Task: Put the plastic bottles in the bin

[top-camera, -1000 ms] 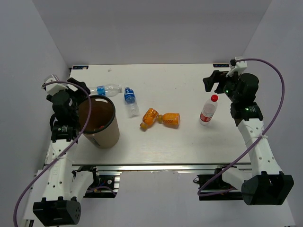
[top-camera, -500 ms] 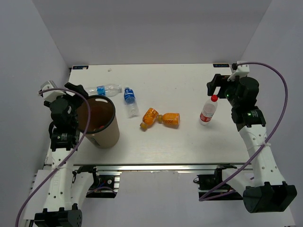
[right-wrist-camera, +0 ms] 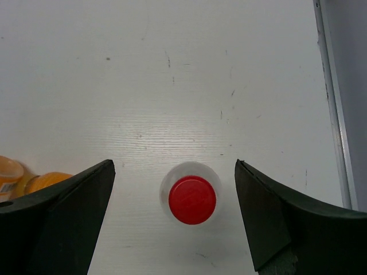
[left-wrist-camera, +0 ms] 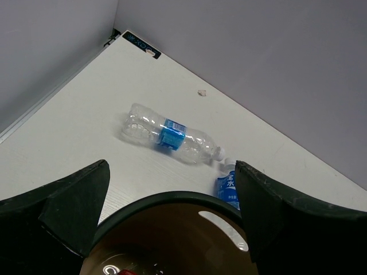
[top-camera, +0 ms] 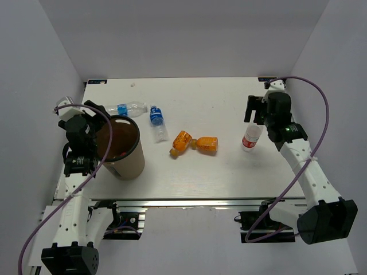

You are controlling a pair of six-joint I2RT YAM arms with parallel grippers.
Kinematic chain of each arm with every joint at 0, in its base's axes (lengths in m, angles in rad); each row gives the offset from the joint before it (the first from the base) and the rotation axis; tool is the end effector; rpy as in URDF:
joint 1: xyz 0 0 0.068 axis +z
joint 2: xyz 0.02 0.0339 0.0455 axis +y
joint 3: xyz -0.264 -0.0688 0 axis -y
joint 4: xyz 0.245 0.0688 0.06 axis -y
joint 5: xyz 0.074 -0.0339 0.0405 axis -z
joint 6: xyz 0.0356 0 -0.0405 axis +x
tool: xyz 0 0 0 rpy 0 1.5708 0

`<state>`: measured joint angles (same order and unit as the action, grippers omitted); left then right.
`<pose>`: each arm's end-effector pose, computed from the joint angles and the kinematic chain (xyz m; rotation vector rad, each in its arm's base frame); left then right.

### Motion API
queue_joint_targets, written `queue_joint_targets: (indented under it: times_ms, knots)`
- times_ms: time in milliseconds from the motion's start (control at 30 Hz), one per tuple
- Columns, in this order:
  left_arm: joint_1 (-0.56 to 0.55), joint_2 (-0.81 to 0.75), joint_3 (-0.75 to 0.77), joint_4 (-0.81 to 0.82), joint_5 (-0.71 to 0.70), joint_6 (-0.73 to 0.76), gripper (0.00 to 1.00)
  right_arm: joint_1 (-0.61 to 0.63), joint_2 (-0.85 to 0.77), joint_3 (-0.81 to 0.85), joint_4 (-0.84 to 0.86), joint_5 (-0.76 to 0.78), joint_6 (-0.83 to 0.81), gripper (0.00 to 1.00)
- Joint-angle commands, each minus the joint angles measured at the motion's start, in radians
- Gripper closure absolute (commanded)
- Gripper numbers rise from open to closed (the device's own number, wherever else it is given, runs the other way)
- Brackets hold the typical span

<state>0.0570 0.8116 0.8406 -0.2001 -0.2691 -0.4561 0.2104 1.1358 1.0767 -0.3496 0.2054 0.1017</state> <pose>0.1873 0.0202 0.3536 -0.6279 1.6185 -0.0590 0.2526 0.0465 0.3551 0.0261 1.9702 0.0005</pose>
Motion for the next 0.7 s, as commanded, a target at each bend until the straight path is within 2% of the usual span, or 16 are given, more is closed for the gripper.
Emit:
queue_joint_targets:
  times_ms: [0, 167, 367, 500, 567, 667]
  knots:
    - [0.001, 0.006, 0.003, 0.025, 0.039, 0.016, 0.02, 0.033, 0.021, -0.012, -0.008, 0.126, 0.006, 0.11]
    - [0.001, 0.008, -0.009, 0.04, 0.041, 0.023, 0.02, 0.041, 0.012, -0.067, 0.001, 0.158, 0.042, 0.11]
    - [0.001, 0.023, -0.009, 0.044, 0.082, 0.017, 0.02, 0.043, -0.016, -0.175, 0.13, 0.216, 0.049, 0.16]
    - [0.001, 0.026, -0.02, 0.056, 0.12, 0.014, 0.02, 0.041, -0.027, -0.225, 0.254, 0.16, 0.015, 0.23]
    - [0.001, 0.026, -0.018, 0.051, 0.108, 0.014, 0.02, 0.043, -0.03, -0.239, 0.302, 0.106, 0.004, 0.24]
    - [0.001, 0.026, -0.018, 0.051, 0.11, 0.014, 0.02, 0.043, -0.011, -0.235, 0.31, 0.109, -0.003, 0.22]
